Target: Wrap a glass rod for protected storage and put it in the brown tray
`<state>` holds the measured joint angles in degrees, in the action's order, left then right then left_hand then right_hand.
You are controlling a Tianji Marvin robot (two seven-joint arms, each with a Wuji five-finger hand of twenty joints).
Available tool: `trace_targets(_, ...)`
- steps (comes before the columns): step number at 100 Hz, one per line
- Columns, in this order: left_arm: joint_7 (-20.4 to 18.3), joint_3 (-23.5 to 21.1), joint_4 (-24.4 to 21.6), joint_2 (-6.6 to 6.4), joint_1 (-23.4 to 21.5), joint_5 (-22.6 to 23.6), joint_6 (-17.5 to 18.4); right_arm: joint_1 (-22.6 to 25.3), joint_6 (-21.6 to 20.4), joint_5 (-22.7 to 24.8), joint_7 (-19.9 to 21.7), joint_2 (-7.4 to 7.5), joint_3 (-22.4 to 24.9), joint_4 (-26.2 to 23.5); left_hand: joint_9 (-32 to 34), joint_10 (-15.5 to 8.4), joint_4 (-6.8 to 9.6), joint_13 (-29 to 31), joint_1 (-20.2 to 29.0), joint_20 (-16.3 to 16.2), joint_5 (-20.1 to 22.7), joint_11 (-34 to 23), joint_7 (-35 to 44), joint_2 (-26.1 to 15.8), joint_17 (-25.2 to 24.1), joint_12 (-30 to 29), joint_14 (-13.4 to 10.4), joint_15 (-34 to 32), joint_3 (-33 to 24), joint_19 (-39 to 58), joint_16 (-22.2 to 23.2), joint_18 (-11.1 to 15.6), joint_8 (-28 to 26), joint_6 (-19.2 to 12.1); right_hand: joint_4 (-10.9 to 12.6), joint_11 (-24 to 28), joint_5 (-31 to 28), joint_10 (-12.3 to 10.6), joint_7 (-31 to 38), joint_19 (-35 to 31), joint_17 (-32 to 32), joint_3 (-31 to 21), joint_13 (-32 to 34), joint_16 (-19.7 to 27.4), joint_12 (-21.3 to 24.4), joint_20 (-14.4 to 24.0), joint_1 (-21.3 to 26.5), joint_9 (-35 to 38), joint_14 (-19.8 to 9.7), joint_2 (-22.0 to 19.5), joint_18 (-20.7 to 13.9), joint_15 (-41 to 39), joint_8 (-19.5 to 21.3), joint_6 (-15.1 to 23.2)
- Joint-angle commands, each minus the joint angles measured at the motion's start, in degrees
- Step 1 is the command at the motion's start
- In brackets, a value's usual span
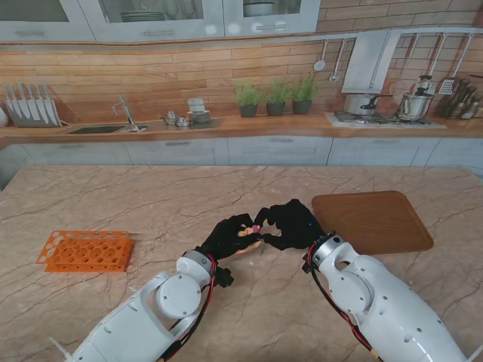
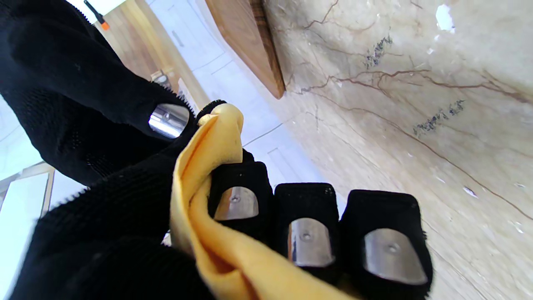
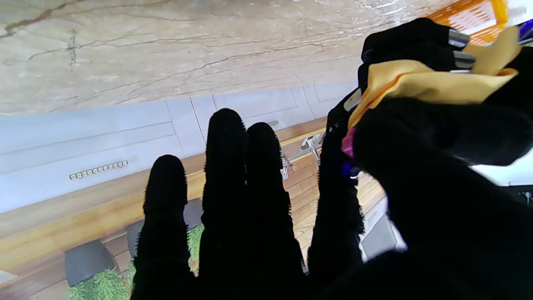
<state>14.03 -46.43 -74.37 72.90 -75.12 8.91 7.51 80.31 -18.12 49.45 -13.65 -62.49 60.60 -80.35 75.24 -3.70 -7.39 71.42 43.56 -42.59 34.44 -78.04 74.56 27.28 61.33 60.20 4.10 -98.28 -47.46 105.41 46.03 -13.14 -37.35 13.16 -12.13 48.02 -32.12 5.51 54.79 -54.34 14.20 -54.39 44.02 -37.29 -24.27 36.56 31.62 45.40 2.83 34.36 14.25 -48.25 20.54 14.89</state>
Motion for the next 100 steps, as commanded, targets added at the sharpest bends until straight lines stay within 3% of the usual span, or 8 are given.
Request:
trace_targets(1,0.07,-0.33,-0.18,0.2,0.02,-0.19,0.18,0.59,-0.01,-0.13,0.84,-0.28,0.01,-0.11,1.75,-2.98,2.45,1.45,0.95,-0.32,-1.34,-4.44,0.08,-0.92,1.32,0.99,-2.85,-4.1,-4.94,14.57,0.59,0.82,-0.78,-2.29,-2.16,-0.74,-3.96,-1.18,5.81,-0.72,0.06,-0.85,1.09,0.29,0.3,-0.39,3.09,1.34,-0.83,-2.39,-0.84,-0.05,-0.23,6.52)
trace_targets(14,0.04,-0.35,-0.18,0.2,0.02,-0.24,0.3,0.8,-0.49,-2.49,2.96,-0.36,0.58,-0.45,1.74,-3.0,2.53,1.45,0.51,-0.44,-1.32,-4.51,0.04,-0.65,1.33,1.03,-2.85,-4.1,-5.54,14.57,0.59,0.82,-0.79,-2.32,-1.92,-1.78,-4.08,-0.94,5.38,-0.36,-0.18,0.46,0.72,0.41,1.37,-0.53,8.05,2.03,-0.95,-6.64,-1.04,0.51,-0.43,7.3)
trace_targets(29,0.02,-0.35,-0.23,0.19,-0.01,-0.28,0.23,1.28,-0.84,-4.93,7.09,-0.06,1.43,-1.57,1.73,-3.0,2.58,1.45,0.37,-0.53,-1.2,-4.55,-0.07,-0.62,1.33,1.06,-2.85,-4.1,-5.78,14.57,0.59,0.84,-0.68,-2.37,-1.29,-3.73,-1.99,-0.76,3.69,0.94,-0.98,-0.24,-0.86,0.62,1.72,-0.71,10.38,0.82,-0.67,-7.93,-1.14,1.87,-0.66,6.16)
trace_targets(66,-0.38,-0.39,-0.58,0.06,-0.2,-0.35,-0.26,1.6,-0.14,-8.39,7.62,-0.55,1.74,-1.42,1.73,-2.96,2.71,1.45,0.35,-1.82,-1.18,-4.6,-0.08,-0.5,1.46,1.1,-2.77,-4.16,-5.97,14.57,0.62,0.97,-0.66,-2.39,-1.1,-3.48,-1.26,-0.84,4.37,2.5,-1.01,7.64,-0.99,-0.21,0.52,0.72,7.65,0.63,-0.36,-12.85,-1.51,2.07,0.09,5.83)
trace_targets(76,-0.53,-0.32,-0.57,0.02,-0.18,-0.3,-0.2,1.54,-0.1,-8.36,6.55,-0.74,1.76,-1.17,1.73,-2.93,2.74,1.45,0.32,-2.12,-1.18,-4.64,-0.08,-0.49,1.46,1.12,-2.75,-4.19,-5.99,14.57,0.65,0.99,-0.66,-2.39,-0.43,-3.05,-0.05,-0.74,4.24,2.55,-0.84,7.56,-1.0,-0.34,0.31,1.12,6.96,0.48,-0.33,-11.07,-1.51,1.75,0.08,5.18)
trace_targets(87,-0.54,-0.3,-0.54,0.02,-0.16,-0.29,-0.12,1.59,0.05,-7.42,5.35,-0.81,1.88,-1.08,1.73,-2.97,2.76,1.45,0.27,-2.36,-1.15,-4.66,-0.11,-0.45,1.46,1.12,-2.75,-4.21,-6.02,14.57,0.68,1.01,-0.63,-2.39,-0.34,-2.49,3.07,-0.68,3.0,2.96,-0.5,-0.26,-1.25,-0.29,0.19,1.88,1.95,-0.85,-0.35,-2.63,-1.24,1.68,0.32,4.01)
trace_targets(95,-0.53,-0.31,-0.55,0.02,-0.16,-0.29,-0.12,1.77,0.3,-6.64,4.95,-0.76,2.13,-1.26,1.73,-2.94,2.77,1.44,0.25,-2.53,-1.1,-4.68,-0.16,-0.34,1.47,1.13,-2.71,-4.23,-6.09,14.57,0.7,1.04,-0.57,-2.4,2.95,-2.1,3.64,-0.8,-1.87,3.02,-0.28,-6.21,-1.67,-0.23,0.16,2.05,-3.17,-2.63,-0.47,2.31,-1.21,1.87,4.0,0.86)
trace_targets(100,-0.56,-0.3,-0.56,0.01,-0.16,-0.3,-0.12,1.87,0.38,-6.04,4.73,-0.69,2.32,-1.36,1.73,-2.97,2.77,1.44,0.27,-2.58,-1.09,-4.69,-0.16,-0.4,1.46,1.13,-2.7,-4.23,-6.11,14.57,0.71,1.05,-0.57,-2.4,6.11,-2.03,4.03,-0.83,-3.57,3.08,-0.1,-6.52,-1.79,-0.19,0.23,1.98,-4.25,-3.75,-0.61,3.1,-1.17,1.96,6.94,-0.38)
